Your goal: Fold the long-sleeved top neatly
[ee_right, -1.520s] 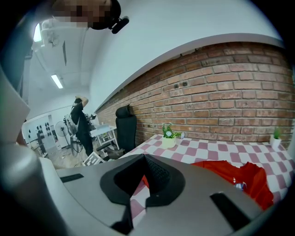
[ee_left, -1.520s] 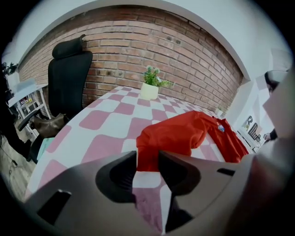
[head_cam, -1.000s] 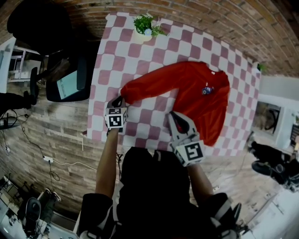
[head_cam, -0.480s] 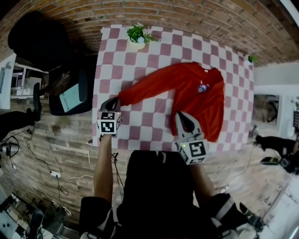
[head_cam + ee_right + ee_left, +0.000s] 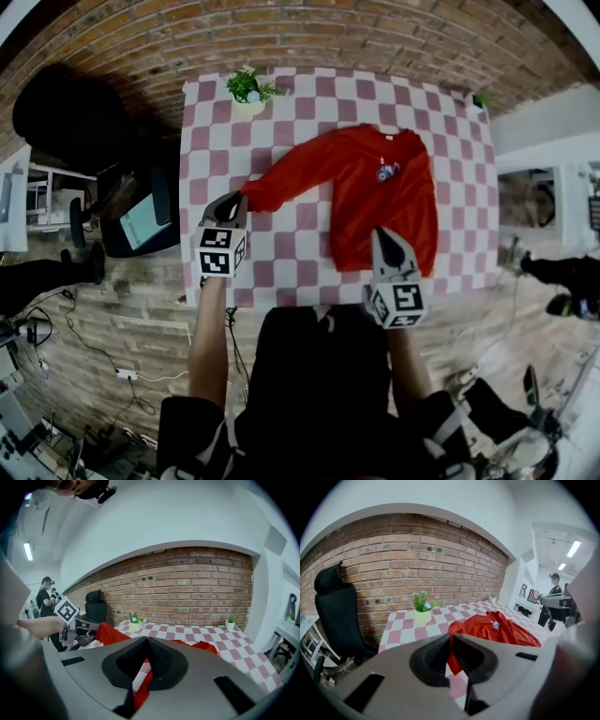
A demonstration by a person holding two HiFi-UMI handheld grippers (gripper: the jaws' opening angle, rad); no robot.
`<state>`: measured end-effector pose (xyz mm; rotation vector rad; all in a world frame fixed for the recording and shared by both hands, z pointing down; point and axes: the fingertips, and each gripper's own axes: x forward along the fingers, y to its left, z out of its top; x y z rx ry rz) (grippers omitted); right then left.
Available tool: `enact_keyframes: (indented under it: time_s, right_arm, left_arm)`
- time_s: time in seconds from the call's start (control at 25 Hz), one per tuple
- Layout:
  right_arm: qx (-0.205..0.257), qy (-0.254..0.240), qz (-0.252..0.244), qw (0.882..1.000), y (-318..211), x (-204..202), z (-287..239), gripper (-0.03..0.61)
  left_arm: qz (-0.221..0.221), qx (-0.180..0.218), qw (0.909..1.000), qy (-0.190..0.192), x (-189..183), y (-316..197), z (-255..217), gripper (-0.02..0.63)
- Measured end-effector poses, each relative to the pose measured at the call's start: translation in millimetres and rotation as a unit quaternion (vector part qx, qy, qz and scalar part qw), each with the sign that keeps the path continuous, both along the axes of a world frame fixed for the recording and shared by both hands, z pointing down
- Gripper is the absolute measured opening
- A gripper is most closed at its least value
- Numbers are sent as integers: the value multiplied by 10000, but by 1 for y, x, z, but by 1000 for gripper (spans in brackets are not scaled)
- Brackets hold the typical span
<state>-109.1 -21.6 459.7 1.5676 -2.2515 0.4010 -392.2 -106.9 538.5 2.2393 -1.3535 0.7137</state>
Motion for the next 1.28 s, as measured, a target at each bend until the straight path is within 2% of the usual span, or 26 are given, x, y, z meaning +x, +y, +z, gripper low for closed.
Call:
enact_keyframes:
  time_s: [0.36,0.72,1.04,1.28]
  right_arm:
    - [166,-65,344,9992,24,80,-3,8]
    - [236,-157,604,9978,50,165,0,8]
    - [100,-253,825,9962,74,224,1,8]
    - [-12,-333,911,9953,88,260,18,8]
  left_arm:
    - [696,508,9962,-108,113,2,-55,23]
    - [1559,905,9829,-362,252,23,-82,23]
    - [2282,861,9687,-452,358,60,-73,23]
    - [2477,603,9663,-361,415,83,-40,23]
